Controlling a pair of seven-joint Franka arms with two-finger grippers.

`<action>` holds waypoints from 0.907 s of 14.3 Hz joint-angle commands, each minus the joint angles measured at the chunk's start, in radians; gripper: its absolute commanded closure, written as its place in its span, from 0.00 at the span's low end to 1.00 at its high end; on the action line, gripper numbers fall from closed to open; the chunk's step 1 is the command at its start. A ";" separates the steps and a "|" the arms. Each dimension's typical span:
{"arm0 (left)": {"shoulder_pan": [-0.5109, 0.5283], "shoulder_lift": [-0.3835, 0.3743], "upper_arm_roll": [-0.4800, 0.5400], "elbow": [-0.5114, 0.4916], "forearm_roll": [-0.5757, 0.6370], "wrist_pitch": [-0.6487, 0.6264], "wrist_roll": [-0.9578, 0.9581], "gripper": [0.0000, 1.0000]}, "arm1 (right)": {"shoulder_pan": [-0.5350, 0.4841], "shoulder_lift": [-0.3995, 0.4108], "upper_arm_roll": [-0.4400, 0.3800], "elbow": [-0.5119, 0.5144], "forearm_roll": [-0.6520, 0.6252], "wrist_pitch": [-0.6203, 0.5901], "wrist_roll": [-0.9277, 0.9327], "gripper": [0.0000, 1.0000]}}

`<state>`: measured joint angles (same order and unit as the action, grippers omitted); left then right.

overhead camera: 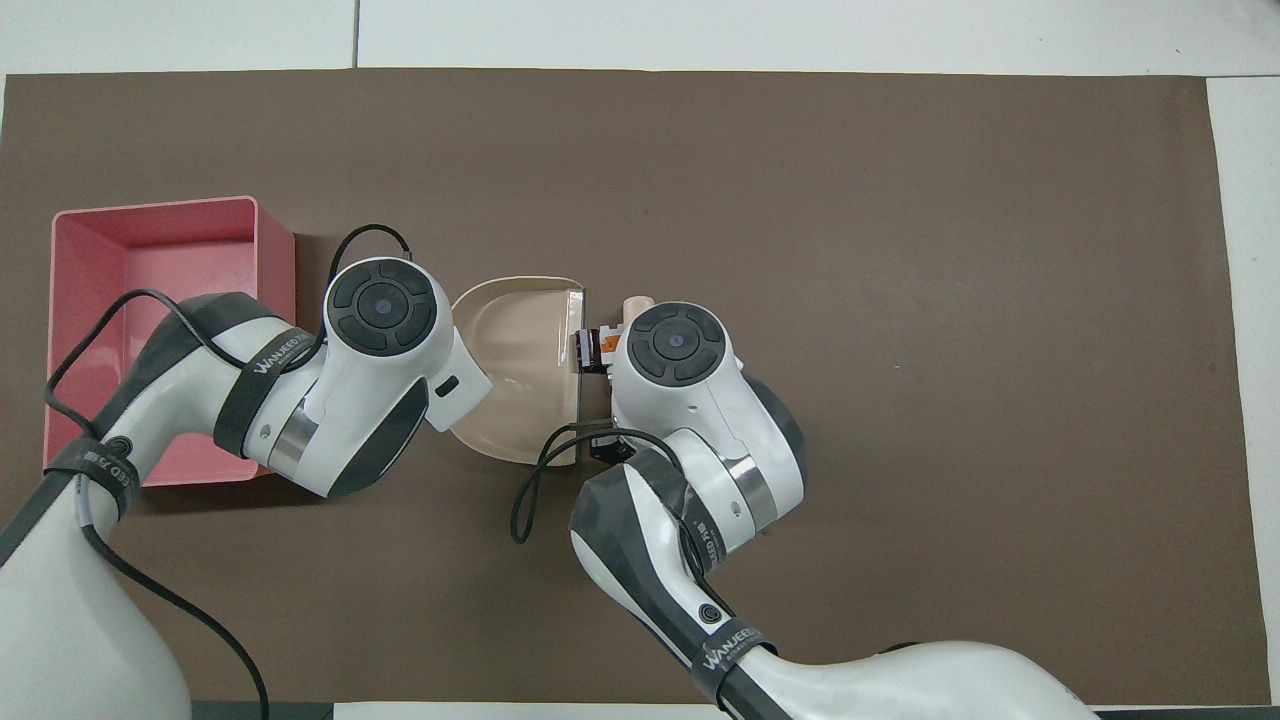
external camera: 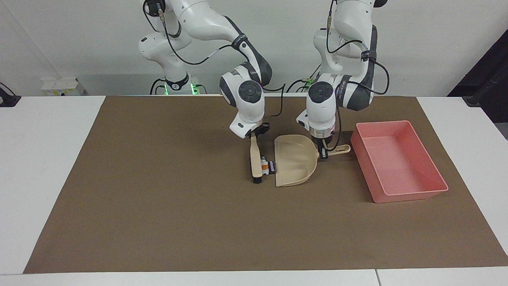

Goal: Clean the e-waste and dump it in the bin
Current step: 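Sweep the e-waste into the dustpan with the right gripper's brush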

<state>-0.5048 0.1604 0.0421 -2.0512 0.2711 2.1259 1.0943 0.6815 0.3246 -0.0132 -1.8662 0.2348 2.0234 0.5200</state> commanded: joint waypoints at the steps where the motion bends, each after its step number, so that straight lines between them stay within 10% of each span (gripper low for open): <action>1: -0.006 0.004 0.007 -0.007 0.025 -0.009 -0.014 1.00 | 0.000 0.017 0.021 0.022 0.049 0.020 0.031 1.00; 13: 0.015 0.002 0.007 -0.020 0.019 0.014 -0.011 1.00 | 0.064 0.036 0.041 0.059 0.130 0.106 0.160 1.00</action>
<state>-0.4996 0.1616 0.0477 -2.0585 0.2711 2.1274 1.0943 0.7499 0.3448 0.0228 -1.8263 0.3246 2.1075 0.6665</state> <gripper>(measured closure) 0.678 0.744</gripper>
